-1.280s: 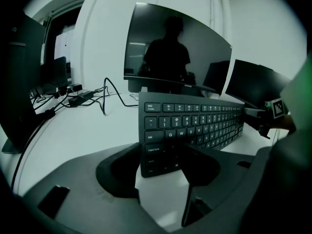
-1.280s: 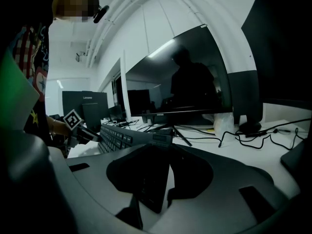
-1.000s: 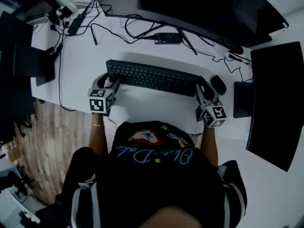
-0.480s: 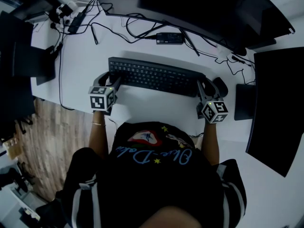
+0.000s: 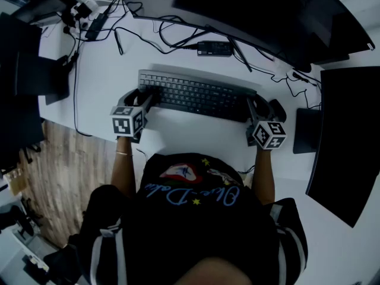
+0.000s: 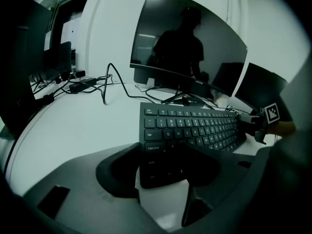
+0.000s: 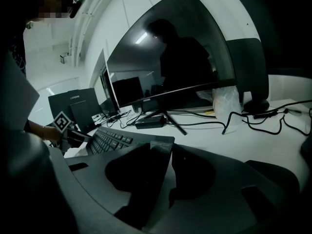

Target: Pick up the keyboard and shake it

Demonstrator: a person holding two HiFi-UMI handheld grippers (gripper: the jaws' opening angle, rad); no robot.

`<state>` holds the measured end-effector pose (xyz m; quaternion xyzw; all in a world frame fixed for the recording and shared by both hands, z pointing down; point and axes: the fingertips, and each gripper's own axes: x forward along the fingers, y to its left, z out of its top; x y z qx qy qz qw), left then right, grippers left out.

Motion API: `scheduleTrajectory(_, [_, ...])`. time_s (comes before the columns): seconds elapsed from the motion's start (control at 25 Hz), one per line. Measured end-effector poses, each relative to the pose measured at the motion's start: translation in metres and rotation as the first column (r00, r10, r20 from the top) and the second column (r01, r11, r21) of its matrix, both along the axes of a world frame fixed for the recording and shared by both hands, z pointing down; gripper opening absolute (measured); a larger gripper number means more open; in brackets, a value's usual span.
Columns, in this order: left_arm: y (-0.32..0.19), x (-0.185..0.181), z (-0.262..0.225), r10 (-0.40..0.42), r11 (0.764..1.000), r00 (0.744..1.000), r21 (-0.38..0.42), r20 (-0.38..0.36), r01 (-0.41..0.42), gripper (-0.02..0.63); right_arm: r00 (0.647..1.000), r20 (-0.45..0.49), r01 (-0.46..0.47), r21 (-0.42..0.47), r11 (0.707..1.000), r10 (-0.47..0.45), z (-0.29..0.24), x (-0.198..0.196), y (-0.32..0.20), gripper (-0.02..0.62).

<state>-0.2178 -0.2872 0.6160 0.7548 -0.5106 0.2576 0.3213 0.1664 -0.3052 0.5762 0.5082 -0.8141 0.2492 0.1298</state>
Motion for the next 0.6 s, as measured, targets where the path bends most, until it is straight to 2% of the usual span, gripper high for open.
scheduleTrajectory(0.36, [-0.001, 0.003, 0.009, -0.011, 0.999, 1.0, -0.034, -0.024, 0.01, 0.235, 0.998, -0.054, -0.031, -0.057, 0.998, 0.028, 0.018, 0.003, -0.009, 0.118])
scheduleTrajectory(0.6, [-0.003, 0.004, 0.009, -0.011, 0.999, 1.0, -0.037, -0.014, 0.01, 0.235, 0.995, -0.092, -0.041, -0.089, 0.995, 0.033, 0.025, 0.004, -0.011, 0.118])
